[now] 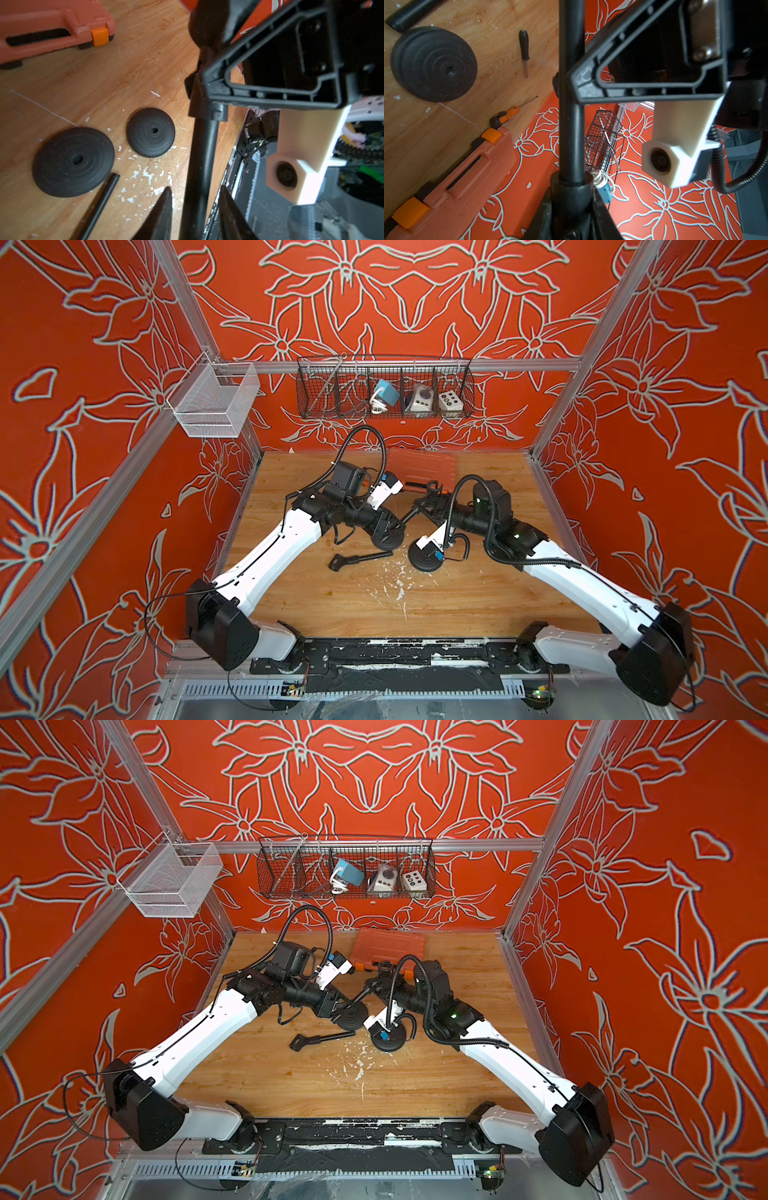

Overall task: Assemble a microphone stand
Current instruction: Pick up the microphone stand pole from the center of the board.

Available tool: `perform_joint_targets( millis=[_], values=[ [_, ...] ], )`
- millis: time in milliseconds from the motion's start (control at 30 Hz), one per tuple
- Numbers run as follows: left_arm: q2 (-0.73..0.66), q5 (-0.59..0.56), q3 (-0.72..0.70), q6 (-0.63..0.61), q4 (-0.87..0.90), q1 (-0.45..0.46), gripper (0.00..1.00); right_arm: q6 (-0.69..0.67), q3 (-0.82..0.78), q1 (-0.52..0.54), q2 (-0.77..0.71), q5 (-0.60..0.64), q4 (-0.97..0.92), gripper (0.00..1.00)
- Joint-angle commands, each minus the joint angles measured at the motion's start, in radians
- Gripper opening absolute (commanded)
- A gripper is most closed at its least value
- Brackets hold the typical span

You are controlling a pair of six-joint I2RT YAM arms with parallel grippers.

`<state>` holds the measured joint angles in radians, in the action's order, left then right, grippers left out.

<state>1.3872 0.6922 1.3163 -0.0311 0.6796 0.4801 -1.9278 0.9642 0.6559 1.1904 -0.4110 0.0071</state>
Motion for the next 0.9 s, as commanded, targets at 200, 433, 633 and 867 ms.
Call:
perform_joint_targets(
  millis=[200,433,633,867],
  values=[
    [0.009,-0.103,-0.007,0.081,-0.083,0.005,0.00,0.241,0.101,0.007,0.034,0.027,-0.059,0.44],
    [0.033,-0.203,-0.017,0.286,-0.253,0.002,0.00,0.932,0.124,0.007,0.013,0.003,-0.121,0.55],
    [0.026,-0.266,-0.055,0.362,-0.381,0.002,0.00,1.576,0.094,0.005,0.015,0.029,-0.013,0.49],
    [0.015,-0.309,-0.107,0.370,-0.450,0.001,0.00,2.005,0.233,0.004,0.086,0.086,-0.191,0.50]
  ],
)
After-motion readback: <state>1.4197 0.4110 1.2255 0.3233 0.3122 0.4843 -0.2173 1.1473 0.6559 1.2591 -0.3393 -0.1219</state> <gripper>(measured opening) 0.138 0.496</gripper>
